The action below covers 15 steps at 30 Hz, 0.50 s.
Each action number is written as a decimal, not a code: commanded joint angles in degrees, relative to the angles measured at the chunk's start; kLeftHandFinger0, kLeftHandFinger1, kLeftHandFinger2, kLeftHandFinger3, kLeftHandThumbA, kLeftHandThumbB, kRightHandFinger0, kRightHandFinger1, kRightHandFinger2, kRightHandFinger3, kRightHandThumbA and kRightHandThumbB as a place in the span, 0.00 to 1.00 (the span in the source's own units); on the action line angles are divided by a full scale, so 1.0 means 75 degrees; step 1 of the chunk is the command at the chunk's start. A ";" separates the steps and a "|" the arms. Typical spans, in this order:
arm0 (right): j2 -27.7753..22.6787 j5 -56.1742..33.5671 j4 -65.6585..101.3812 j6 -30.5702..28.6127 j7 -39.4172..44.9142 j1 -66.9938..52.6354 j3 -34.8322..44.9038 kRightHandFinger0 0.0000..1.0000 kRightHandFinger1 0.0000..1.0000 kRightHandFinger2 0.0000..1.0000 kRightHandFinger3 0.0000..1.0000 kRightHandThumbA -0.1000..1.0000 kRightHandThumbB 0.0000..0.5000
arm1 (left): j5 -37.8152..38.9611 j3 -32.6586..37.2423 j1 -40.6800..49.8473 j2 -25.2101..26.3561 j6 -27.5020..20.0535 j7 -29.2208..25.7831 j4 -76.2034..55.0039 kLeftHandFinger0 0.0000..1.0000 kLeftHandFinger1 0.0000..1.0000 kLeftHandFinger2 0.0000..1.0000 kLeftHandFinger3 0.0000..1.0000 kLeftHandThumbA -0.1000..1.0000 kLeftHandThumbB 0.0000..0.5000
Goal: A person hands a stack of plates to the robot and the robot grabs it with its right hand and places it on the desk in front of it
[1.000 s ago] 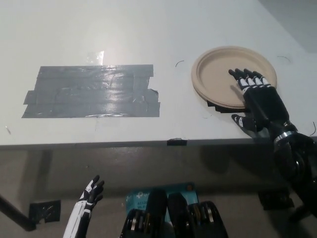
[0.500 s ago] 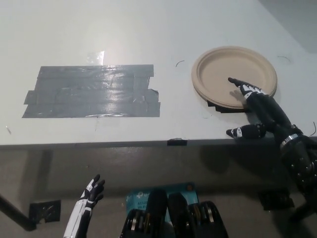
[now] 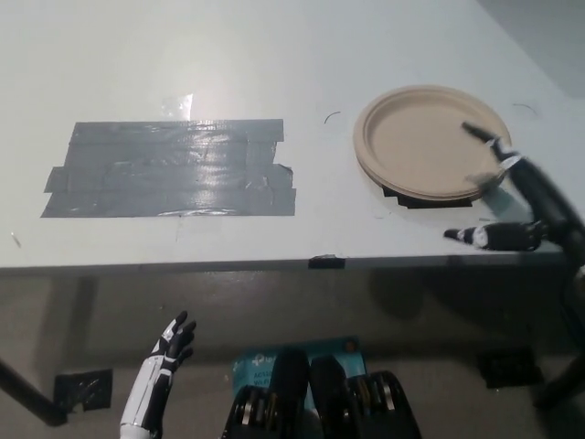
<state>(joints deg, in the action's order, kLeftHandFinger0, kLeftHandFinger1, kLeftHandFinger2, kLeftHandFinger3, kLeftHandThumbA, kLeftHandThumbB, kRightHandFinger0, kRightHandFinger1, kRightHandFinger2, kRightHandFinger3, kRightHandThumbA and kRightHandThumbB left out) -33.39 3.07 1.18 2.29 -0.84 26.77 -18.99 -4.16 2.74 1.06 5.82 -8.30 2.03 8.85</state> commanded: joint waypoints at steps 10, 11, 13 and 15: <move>-0.0254 -0.4584 0.6703 -0.0882 -0.0502 -0.2069 0.1132 1.00 1.00 1.00 1.00 1.00 1.00 | -0.0014 -0.0031 -0.0726 0.0102 -0.0060 0.0070 -0.0333 1.00 1.00 1.00 1.00 1.00 0.36; -0.0070 -0.4428 0.6558 -0.0816 -0.0446 -0.2305 0.1066 1.00 1.00 1.00 1.00 1.00 1.00 | -0.0007 -0.0029 -0.0709 0.0101 -0.0086 0.0072 -0.0331 1.00 1.00 1.00 1.00 1.00 0.35; 0.0208 -0.4014 0.6442 -0.0571 -0.0455 -0.2660 0.1027 1.00 1.00 1.00 1.00 1.00 0.85 | -0.0018 -0.0022 -0.0670 0.0109 -0.0113 0.0075 -0.0337 1.00 1.00 1.00 1.00 1.00 0.33; 0.0652 -0.3441 0.6039 -0.0280 -0.0431 -0.3305 0.0842 1.00 1.00 1.00 1.00 1.00 0.98 | -0.0005 -0.0012 -0.0629 0.0101 -0.0130 0.0085 -0.0361 1.00 1.00 1.00 1.00 1.00 0.31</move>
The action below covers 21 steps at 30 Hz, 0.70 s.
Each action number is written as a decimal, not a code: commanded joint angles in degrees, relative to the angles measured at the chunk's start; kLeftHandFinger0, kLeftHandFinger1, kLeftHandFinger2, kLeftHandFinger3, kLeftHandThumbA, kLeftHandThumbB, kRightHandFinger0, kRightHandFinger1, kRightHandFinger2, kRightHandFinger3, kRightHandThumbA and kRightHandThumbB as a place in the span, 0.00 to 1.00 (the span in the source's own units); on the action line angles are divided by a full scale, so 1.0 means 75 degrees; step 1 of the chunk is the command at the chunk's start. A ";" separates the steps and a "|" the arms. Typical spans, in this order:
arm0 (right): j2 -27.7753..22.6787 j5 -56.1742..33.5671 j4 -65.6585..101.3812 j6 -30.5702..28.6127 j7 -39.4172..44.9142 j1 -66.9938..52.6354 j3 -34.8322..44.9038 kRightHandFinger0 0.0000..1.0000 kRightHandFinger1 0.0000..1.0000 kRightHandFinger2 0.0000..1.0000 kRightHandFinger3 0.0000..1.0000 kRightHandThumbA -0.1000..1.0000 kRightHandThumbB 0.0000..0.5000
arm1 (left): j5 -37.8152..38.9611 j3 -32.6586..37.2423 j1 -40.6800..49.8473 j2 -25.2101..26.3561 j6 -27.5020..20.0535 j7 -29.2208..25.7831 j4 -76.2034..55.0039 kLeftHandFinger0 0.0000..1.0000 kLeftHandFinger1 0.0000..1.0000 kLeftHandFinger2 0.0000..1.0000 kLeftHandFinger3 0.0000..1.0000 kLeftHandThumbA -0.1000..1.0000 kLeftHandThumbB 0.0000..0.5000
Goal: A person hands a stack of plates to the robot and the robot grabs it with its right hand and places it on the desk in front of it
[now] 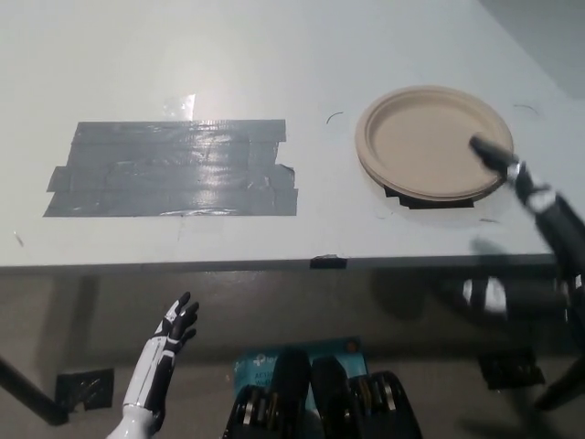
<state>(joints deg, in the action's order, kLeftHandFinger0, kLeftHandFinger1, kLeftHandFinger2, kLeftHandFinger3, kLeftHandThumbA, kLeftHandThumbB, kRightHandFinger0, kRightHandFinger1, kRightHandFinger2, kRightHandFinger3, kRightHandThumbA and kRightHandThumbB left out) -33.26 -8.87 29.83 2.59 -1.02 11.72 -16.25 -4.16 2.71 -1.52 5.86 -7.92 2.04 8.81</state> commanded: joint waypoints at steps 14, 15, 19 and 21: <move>0.2636 -0.0748 -0.2071 -0.0505 0.0304 -0.2095 0.0720 1.00 1.00 1.00 1.00 1.00 0.44 | -0.0049 0.0047 0.0304 0.0063 -0.0280 0.0054 -0.0446 1.00 1.00 1.00 1.00 1.00 0.31; 0.2610 -0.0596 -0.2141 -0.0438 0.0337 -0.2069 0.0714 1.00 1.00 1.00 1.00 1.00 0.44 | -0.0037 0.0041 0.0325 0.0055 -0.0251 0.0052 -0.0472 1.00 1.00 1.00 1.00 1.00 0.33; 0.2672 -0.0384 -0.2324 -0.0542 0.0373 -0.2084 0.0738 1.00 1.00 1.00 1.00 1.00 0.46 | 0.0024 0.0040 0.0373 0.0066 -0.0266 0.0100 -0.0481 1.00 1.00 1.00 1.00 1.00 0.31; 0.2703 -0.0329 -0.2366 -0.0565 0.0411 -0.2115 0.0746 1.00 1.00 1.00 1.00 1.00 0.47 | 0.0014 0.0048 0.0410 0.0075 -0.0272 0.0105 -0.0498 1.00 1.00 1.00 1.00 1.00 0.30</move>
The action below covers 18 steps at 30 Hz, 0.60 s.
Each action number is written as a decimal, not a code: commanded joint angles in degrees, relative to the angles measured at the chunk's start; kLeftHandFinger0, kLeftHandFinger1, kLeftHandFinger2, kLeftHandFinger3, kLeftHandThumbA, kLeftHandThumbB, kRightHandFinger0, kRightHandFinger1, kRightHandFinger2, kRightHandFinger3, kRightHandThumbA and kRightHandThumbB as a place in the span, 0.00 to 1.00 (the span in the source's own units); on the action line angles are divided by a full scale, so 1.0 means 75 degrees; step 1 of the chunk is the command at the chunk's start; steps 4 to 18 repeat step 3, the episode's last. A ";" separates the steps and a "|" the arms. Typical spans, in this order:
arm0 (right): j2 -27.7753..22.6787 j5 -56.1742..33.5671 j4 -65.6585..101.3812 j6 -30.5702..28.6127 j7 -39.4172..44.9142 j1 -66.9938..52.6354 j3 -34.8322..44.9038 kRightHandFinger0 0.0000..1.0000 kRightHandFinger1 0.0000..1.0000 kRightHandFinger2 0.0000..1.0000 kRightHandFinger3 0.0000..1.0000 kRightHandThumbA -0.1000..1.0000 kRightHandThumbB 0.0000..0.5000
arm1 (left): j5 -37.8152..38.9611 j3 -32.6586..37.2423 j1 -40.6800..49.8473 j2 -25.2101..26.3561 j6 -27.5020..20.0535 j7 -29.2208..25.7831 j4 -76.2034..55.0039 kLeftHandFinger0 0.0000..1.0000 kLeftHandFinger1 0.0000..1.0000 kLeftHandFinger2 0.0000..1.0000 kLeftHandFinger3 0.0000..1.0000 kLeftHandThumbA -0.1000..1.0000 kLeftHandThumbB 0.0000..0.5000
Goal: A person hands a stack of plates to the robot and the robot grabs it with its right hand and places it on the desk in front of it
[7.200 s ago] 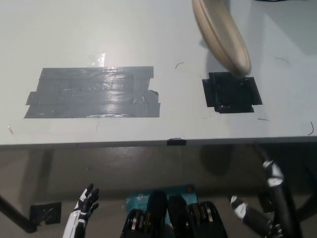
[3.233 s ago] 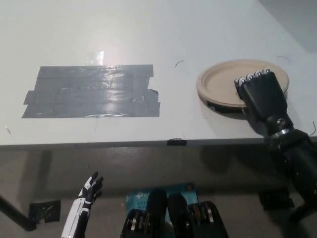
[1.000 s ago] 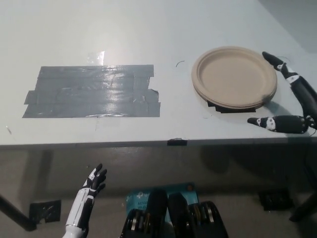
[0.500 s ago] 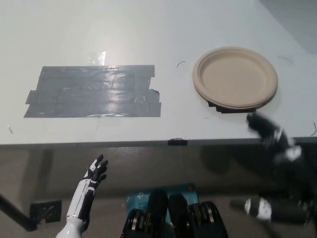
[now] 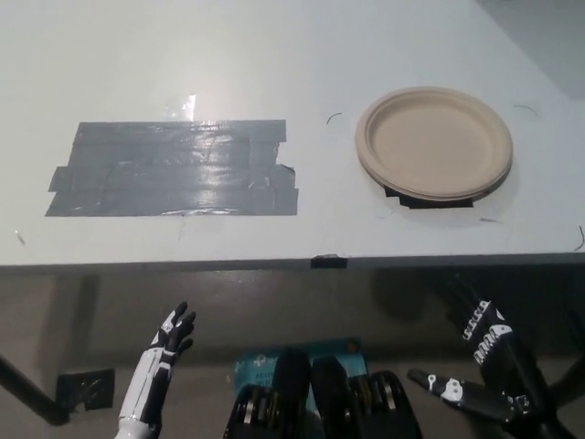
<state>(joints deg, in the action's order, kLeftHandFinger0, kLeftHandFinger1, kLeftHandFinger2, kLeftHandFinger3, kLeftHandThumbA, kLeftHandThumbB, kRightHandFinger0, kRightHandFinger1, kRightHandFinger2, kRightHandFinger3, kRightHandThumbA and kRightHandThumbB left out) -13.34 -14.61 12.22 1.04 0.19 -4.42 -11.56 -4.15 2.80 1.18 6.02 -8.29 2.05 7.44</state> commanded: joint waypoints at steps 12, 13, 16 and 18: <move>0.0042 0.0635 -0.0050 -0.0401 0.0281 0.0029 0.0110 1.00 1.00 1.00 1.00 1.00 0.49 | -0.0021 0.0037 0.0055 0.0058 -0.0221 0.0085 -0.0338 1.00 1.00 1.00 1.00 1.00 0.29; 0.0042 0.0635 -0.0050 -0.0401 0.0281 0.0029 0.0110 1.00 1.00 1.00 1.00 1.00 0.49 | -0.0021 0.0037 0.0055 0.0058 -0.0221 0.0085 -0.0338 1.00 1.00 1.00 1.00 1.00 0.29; 0.0042 0.0635 -0.0050 -0.0401 0.0281 0.0029 0.0110 1.00 1.00 1.00 1.00 1.00 0.49 | -0.0021 0.0037 0.0055 0.0058 -0.0221 0.0085 -0.0338 1.00 1.00 1.00 1.00 1.00 0.29; 0.0042 0.0635 -0.0050 -0.0401 0.0281 0.0029 0.0110 1.00 1.00 1.00 1.00 1.00 0.49 | -0.0021 0.0037 0.0055 0.0058 -0.0221 0.0085 -0.0338 1.00 1.00 1.00 1.00 1.00 0.29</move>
